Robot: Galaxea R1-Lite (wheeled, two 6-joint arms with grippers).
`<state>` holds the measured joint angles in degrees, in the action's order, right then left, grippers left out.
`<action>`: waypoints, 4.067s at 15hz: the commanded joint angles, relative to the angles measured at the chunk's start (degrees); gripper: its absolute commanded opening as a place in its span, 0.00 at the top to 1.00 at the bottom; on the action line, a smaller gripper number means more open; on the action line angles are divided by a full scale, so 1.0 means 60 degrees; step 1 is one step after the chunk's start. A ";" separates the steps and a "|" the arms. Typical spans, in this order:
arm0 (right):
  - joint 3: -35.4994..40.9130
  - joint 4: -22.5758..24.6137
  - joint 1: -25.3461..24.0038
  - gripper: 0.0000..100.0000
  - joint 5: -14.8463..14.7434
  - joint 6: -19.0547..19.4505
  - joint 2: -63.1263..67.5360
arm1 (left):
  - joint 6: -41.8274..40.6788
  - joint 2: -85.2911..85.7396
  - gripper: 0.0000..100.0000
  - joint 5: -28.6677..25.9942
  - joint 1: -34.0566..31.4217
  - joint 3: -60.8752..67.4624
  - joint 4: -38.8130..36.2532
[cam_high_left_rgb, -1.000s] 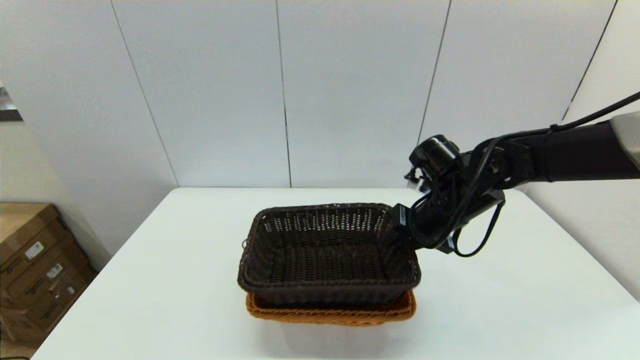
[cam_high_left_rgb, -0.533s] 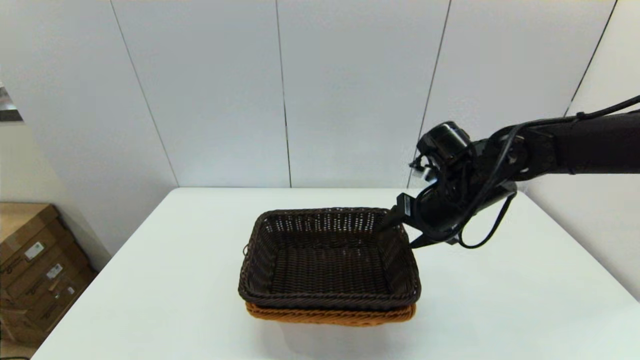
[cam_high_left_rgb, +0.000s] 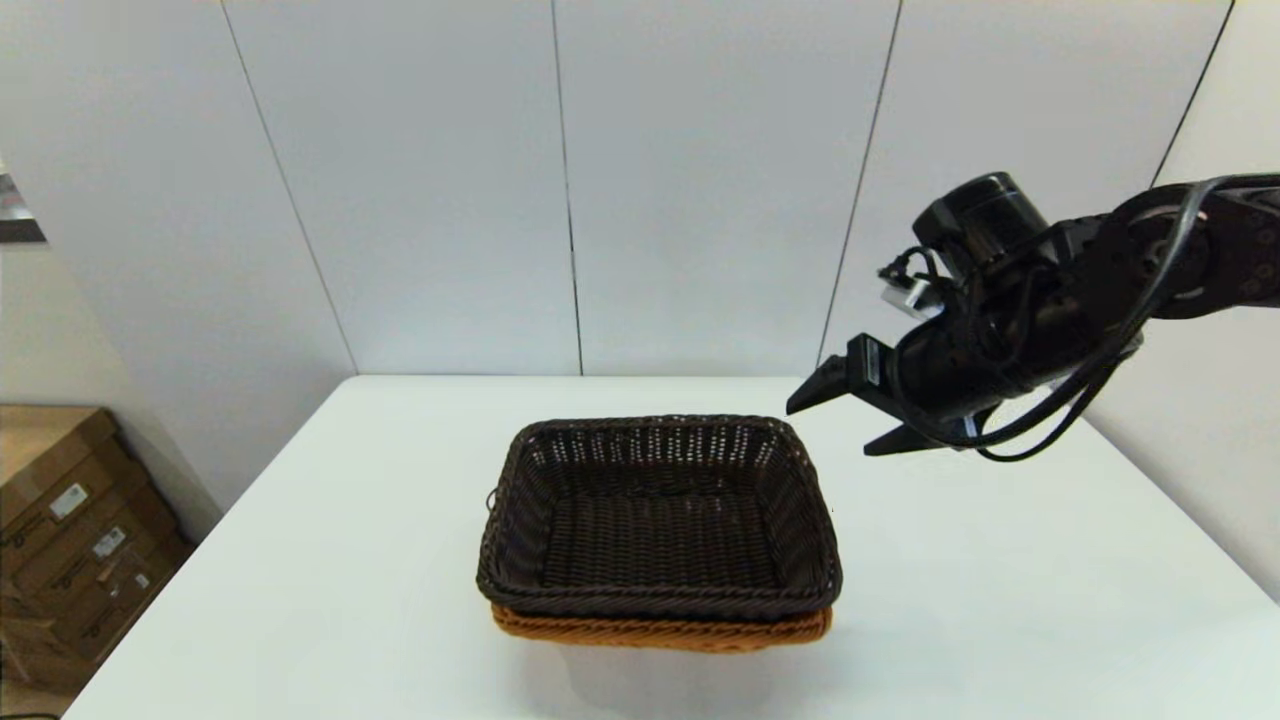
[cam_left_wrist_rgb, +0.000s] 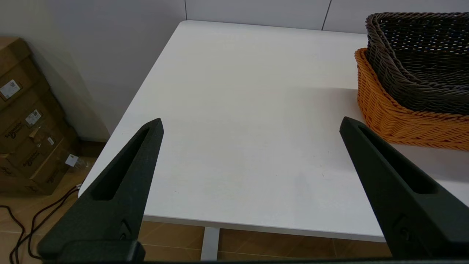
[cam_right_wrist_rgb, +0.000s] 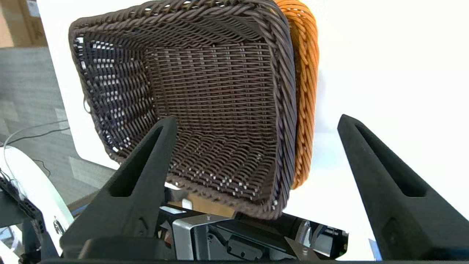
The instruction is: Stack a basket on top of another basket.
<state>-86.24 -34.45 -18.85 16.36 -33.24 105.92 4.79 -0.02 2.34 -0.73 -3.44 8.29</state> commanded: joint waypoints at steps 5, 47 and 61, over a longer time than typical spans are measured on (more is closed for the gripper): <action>0.2024 0.0044 0.0006 0.00 -0.0119 0.0633 -0.3621 | 0.0007 0.0019 0.00 0.0005 0.0005 0.0002 0.0010; 0.8147 -0.0455 0.3053 0.00 -0.1672 0.1732 -1.4724 | 0.0007 0.0019 0.00 0.0005 -0.0010 0.0002 0.0010; 1.3626 0.5097 0.3170 0.00 -0.3195 0.6463 -1.7654 | 0.0007 0.0019 0.00 0.0005 -0.0010 0.0002 0.0010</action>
<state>-13.12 -15.87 0.16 -0.68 2.50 0.96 4.79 -0.02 2.32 -0.73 -3.39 8.29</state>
